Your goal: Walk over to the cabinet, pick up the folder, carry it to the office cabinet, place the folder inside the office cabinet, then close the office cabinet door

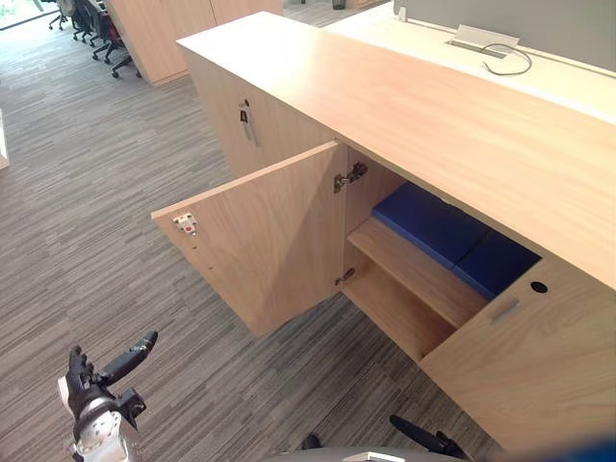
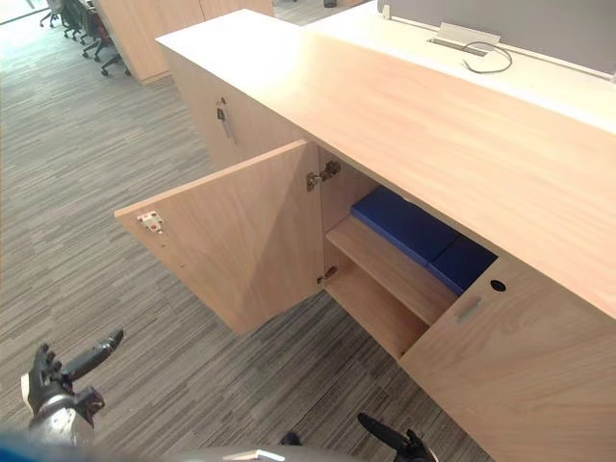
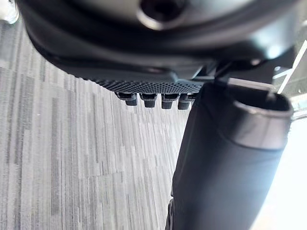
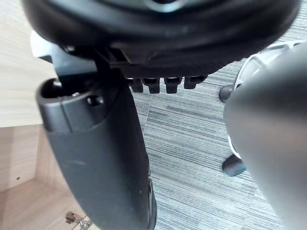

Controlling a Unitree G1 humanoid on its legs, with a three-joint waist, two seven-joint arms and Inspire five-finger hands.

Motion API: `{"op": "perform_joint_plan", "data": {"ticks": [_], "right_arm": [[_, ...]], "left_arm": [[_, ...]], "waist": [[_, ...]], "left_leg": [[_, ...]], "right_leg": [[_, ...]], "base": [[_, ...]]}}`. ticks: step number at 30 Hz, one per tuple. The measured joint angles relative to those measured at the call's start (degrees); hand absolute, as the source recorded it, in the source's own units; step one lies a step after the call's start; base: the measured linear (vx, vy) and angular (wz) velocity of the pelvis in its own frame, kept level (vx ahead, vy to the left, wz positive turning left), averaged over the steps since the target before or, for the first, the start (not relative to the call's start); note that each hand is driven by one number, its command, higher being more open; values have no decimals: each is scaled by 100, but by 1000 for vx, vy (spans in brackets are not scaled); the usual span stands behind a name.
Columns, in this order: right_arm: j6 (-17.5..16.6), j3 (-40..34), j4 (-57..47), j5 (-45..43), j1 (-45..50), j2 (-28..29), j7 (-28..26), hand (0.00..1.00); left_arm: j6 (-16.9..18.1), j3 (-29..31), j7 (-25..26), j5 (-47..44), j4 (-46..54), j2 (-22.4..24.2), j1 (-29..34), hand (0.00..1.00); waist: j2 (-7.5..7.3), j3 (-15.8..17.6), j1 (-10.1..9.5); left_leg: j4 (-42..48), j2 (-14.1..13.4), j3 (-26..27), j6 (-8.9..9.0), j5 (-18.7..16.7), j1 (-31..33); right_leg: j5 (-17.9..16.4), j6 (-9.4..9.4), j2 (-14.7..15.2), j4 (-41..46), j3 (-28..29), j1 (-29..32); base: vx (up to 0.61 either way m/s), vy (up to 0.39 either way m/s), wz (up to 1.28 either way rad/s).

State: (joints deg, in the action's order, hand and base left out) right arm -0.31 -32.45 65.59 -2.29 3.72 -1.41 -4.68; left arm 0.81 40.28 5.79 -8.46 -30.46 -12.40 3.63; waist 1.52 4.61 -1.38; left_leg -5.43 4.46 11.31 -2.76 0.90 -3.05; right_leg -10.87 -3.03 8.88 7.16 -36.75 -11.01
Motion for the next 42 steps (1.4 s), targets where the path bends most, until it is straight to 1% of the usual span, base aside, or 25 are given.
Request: {"op": "perform_joint_plan", "data": {"ticks": [3, 6, 8, 10, 12, 14, 15, 16, 18, 20, 22, 23, 24, 25, 26, 27, 28, 30, 31, 33, 35, 37, 39, 40, 42], "right_arm": [[-4, 11, -4, -3, -2, 72, -7, 100], [-7, 116, -1, -4, 4, 53, -8, 100], [-12, 203, -1, -4, 6, 30, -11, 100], [-21, 215, 0, -5, 7, 7, -18, 100], [-21, 214, 3, -7, 9, -3, -18, 100], [-21, 213, 6, -19, 9, -10, -32, 100], [-21, 212, 6, -23, 9, -10, -33, 100], [-20, 209, 5, -28, 9, -20, -36, 100], [-20, 206, 2, -38, 25, -14, -49, 100], [-16, 196, -16, -76, 81, -16, -75, 100], [-8, 192, -32, -131, 130, -14, -106, 100], [11, 165, -93, -236, 192, -26, -131, 100], [11, 7, -204, -252, 208, -62, -165, 100], [11, -23, -232, -249, 209, -50, -180, 100], [12, -18, -238, -238, 227, 3, -204, 100], [16, -23, -235, -239, 279, 105, -217, 100], [32, -98, -225, -252, 344, 160, -221, 100], [23, -121, -236, -241, 371, 143, -227, 100], [31, -128, -241, -239, 373, 81, -226, 100], [52, -194, -243, -249, 423, 67, -219, 100], [60, -192, -245, -246, 455, 51, -218, 100], [67, -185, -255, -246, 486, 57, -216, 100], [78, -178, -333, -246, 549, 93, -210, 100], [76, -176, -375, -246, 588, 105, -210, 100], [62, -118, -419, -236, 682, 98, -199, 100]], "left_arm": [[1, -438, -134, -201, -21, -405, -117, 100], [3, -754, -220, -306, -164, -683, -382, 100], [4, -1052, -331, -370, -425, -952, -644, 100], [3, -1452, -442, -502, -784, -1267, -1116, 100], [13, -1688, -537, -612, -1020, -1446, -1453, 100], [22, -1943, -628, -894, -1478, -1687, -1951, 100], [24, -1987, -641, -939, -1613, -1727, -2097, 100], [25, -2135, -672, -1070, -1922, -1833, -2445, 100], [14, -2310, -710, -1248, -2176, -1966, -2753, 100], [9, -2397, -685, -1363, -2494, -2126, -2927, 100], [-3, -2463, -692, -1430, -2529, -2161, -2978, 100], [-4, -2558, -691, -1535, -2588, -2159, -3042, 100], [-7, -2592, -690, -1600, -2683, -2139, -3146, 100], [-12, -2580, -677, -1632, -2747, -2135, -3226, 100], [-12, -2580, -609, -1704, -2837, -2196, -3346, 100], [-28, -2600, -604, -1731, -2921, -2292, -3437, 100], [-23, -2632, -587, -1733, -3004, -2293, -3438, 100], [-24, -2635, -558, -1747, -3120, -2269, -3439, 100], [-20, -2634, -482, -1724, -3200, -2225, -3440, 100], [-17, -2627, -338, -1724, -3242, -2070, -3440, 100], [63, -2633, -325, -1710, -3237, -1934, -3439, 100], [220, -2727, -317, -1614, -3103, -1758, -3359, 100], [305, -3359, -309, -1542, -2242, -1717, -2741, 100], [330, -3580, -309, -1537, -1951, -1734, -2525, 100], [449, -4496, -410, -1410, -946, -1935, -1727, 100]], "waist": [[-34, -35, -25], [-25, -50, -35], [-6, -63, -56], [23, -82, -55], [29, -91, -48], [49, -118, -35], [48, -119, -35], [50, -120, -11], [47, -130, 3], [36, -179, -3], [27, -210, -13], [68, -234, -27], [217, -213, -17], [235, -210, -17], [102, -268, -46], [-131, -340, -63], [-193, -400, -67], [-169, -425, -145], [-104, -416, -155], [-74, -429, -206], [-88, -423, -221], [-124, -421, -228], [-162, -417, -237], [-169, -421, -262], [-172, -432, -372]], "left_leg": [[2, -104, 67, 44, -27, -21], [3, -142, 128, 74, -43, -42], [5, -166, 210, 106, -45, -62], [12, -214, 261, 136, -39, -60], [29, -245, 283, 161, -36, -60], [32, -315, 412, 217, -24, -57], [33, -328, 429, 234, -13, -58], [34, -366, 494, 257, 1, -62], [35, -433, 587, 274, 1, -70], [36, -508, 692, 316, 3, -88], [38, -554, 709, 331, 9, -95], [41, -656, 704, 336, 13, -108], [42, -862, 660, 346, 20, -106], [43, -953, 659, 370, 27, -111], [43, -985, 713, 527, 19, -116], [42, -896, 768, 622, -46, -145], [43, -950, 799, 645, -68, -194], [43, -1005, 967, 656, -74, -208], [43, -989, 1047, 658, -75, -198], [42, -928, 1171, 659, -77, -203], [41, -864, 1198, 658, -77, -202], [39, -795, 1203, 657, -77, -203], [24, -682, 1198, 643, -83, -199], [14, -654, 1198, 621, -88, -201], [13, -550, 1209, 464, -166, -201]], "right_leg": [[52, 84, -89, 7, 130, 20], [56, 87, -114, 21, 224, 32], [56, 86, -121, 38, 293, 53], [60, 86, -135, 109, 350, 110], [69, 92, -152, 144, 403, 140], [136, 144, -206, 165, 511, 217], [151, 147, -214, 166, 541, 226], [194, 155, -241, 174, 601, 245], [236, 168, -279, 232, 689, 305], [246, 173, -294, 432, 784, 413], [249, 177, -293, 617, 811, 480], [255, 193, -276, 1074, 844, 662], [55, 224, -246, 1771, 835, 1111], [-195, 195, -295, 1542, 803, 1151], [94, 186, -253, 697, 732, 1205], [746, 192, -64, 267, 753, 1309], [622, 89, -74, 320, 845, 1267], [622, 93, -129, 306, 888, 1293], [622, 93, -129, 250, 920, 1300], [624, 90, -89, 160, 991, 1294], [655, 51, -27, 143, 996, 1284], [694, -12, 66, 125, 957, 1264], [758, -115, 201, 92, 854, 1184], [774, -141, 234, 87, 839, 1174], [864, -257, 341, 46, 741, 1080]], "base": [[10, -36, -10], [2, -36, -11], [-4, -27, -21], [-5, -31, -17], [1, -25, -11], [-2, -22, -27], [-2, -27, -26], [1, -21, -16], [5, -20, -22], [20, -14, -19], [27, -13, -1], [27, -9, 9], [-9, -6, 12], [-56, -15, 10], [-76, -76, 9], [-21, -130, 14], [21, -144, 3], [0, -85, -15], [-47, -39, -18], [-58, 20, -19], [-65, 63, -5], [-67, 81, 12], [-49, 105, 21], [-36, 133, 21], [-20, 133, 29]]}}
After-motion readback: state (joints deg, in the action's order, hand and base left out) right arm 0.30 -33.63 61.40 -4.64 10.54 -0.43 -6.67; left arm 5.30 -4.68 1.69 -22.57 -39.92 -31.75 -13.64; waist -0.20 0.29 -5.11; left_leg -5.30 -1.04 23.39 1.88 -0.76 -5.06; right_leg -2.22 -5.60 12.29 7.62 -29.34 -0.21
